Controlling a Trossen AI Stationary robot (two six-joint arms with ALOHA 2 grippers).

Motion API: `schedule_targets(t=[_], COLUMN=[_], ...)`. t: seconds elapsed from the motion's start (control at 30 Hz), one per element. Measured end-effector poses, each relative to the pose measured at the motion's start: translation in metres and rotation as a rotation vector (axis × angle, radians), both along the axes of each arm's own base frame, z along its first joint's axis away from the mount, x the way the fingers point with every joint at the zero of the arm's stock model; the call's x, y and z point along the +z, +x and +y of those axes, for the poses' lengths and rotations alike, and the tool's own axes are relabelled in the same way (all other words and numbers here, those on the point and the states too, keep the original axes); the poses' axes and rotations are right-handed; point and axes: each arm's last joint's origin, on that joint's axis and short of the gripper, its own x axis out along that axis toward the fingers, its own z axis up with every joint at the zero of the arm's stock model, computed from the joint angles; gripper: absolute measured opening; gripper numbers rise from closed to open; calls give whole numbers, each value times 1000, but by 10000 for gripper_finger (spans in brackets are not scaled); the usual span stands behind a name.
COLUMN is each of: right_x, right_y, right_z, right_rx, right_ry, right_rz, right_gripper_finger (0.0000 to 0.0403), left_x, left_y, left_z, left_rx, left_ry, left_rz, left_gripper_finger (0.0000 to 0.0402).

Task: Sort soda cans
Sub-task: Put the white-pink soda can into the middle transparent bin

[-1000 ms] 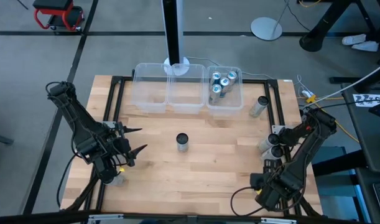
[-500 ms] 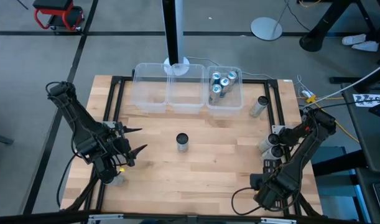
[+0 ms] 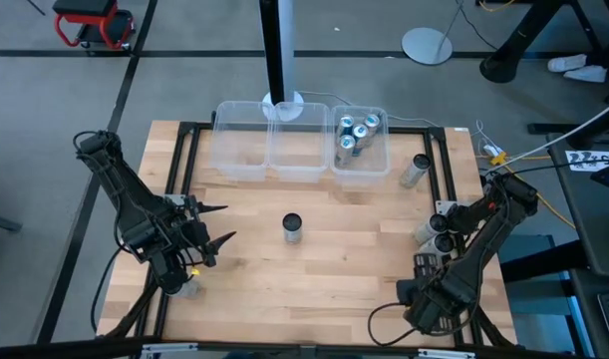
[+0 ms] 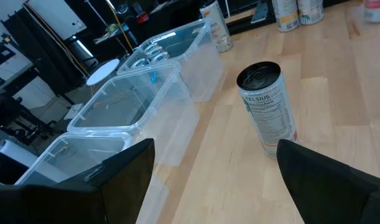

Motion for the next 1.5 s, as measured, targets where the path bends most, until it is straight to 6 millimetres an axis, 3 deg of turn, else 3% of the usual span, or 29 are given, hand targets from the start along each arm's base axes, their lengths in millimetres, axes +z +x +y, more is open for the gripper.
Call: schedule_targets(t=[0.5, 0.9, 1.2, 1.37, 1.5], right_x=[25, 86, 109, 117, 112], right_y=[62, 108, 155, 168, 175], right_z=[-46, -105, -178, -227, -269], right_rx=[432, 684, 742, 754, 745], right_ry=[-311, -694, -891, -958, -939], right_rz=[-367, -472, -557, -561, -557], right_gripper_finger=[254, 256, 258, 258, 259], left_x=[0, 0, 0, 0, 0], left_y=[0, 8, 11, 11, 11], left_z=[0, 8, 12, 12, 12], left_rx=[2, 61, 99, 99, 101], left_ry=[6, 6, -16, -17, -22], left_rz=[0, 0, -15, -15, -19], left_gripper_finger=[327, 327, 327, 327, 327])
